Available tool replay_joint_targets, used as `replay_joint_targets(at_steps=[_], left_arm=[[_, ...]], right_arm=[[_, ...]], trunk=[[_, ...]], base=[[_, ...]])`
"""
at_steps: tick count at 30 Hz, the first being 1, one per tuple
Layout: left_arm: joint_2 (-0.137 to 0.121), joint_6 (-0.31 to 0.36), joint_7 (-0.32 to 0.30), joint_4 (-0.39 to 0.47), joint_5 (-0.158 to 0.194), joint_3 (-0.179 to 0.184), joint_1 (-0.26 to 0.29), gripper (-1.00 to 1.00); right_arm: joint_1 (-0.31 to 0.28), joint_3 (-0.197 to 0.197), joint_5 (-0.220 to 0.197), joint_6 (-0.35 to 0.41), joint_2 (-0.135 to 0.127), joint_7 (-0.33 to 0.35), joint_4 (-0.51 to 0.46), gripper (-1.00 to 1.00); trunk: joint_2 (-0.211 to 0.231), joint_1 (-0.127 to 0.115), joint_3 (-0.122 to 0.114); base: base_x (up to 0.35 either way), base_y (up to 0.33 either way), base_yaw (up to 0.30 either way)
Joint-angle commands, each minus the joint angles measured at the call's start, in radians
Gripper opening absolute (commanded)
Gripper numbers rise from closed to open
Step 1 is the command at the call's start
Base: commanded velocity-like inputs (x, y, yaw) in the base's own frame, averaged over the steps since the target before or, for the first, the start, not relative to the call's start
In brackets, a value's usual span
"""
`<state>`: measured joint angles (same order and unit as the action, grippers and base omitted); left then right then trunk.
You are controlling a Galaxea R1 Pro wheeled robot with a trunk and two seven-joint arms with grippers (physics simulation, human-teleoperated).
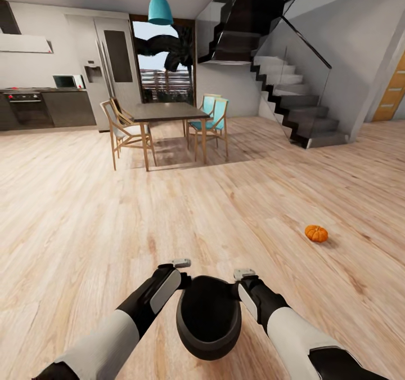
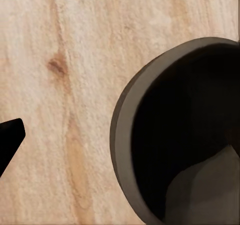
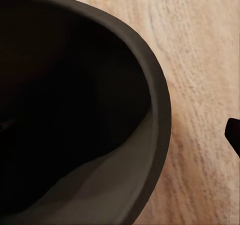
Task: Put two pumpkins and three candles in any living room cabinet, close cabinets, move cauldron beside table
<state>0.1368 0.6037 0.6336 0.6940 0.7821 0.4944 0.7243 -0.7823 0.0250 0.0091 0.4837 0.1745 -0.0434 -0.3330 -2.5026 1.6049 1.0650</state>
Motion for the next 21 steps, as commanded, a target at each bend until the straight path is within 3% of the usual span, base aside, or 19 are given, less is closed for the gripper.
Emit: replay_joint_targets(at_steps=[1,12,21], left_arm=[[0.001,0.016,0.0,-0.004,0.001,0.0,0.011,1.0],[0.023,0.094,-0.012,-0.061,0.007,0.001,0.063,1.0],[0.028,0.097,-0.031,-0.086,0.009,0.0,0.06,1.0]], right_arm=[[0.0,-0.002,-0.002,-0.001,0.0,0.0,0.0,1.0],[-0.002,-0.008,-0.006,-0.035,-0.006,-0.01,-0.001,1.0],[-0.015,-0.006,-0.007,-0.034,-0.002,-0.047,0.007,1.0]], trunk=[[0.0,0.0,0.0],[0.0,0.0,0.0],[-0.002,0.004,0.035]], base=[[0.0,0.0,0.015],[0.0,0.0,0.004],[0.0,0.0,0.0]])
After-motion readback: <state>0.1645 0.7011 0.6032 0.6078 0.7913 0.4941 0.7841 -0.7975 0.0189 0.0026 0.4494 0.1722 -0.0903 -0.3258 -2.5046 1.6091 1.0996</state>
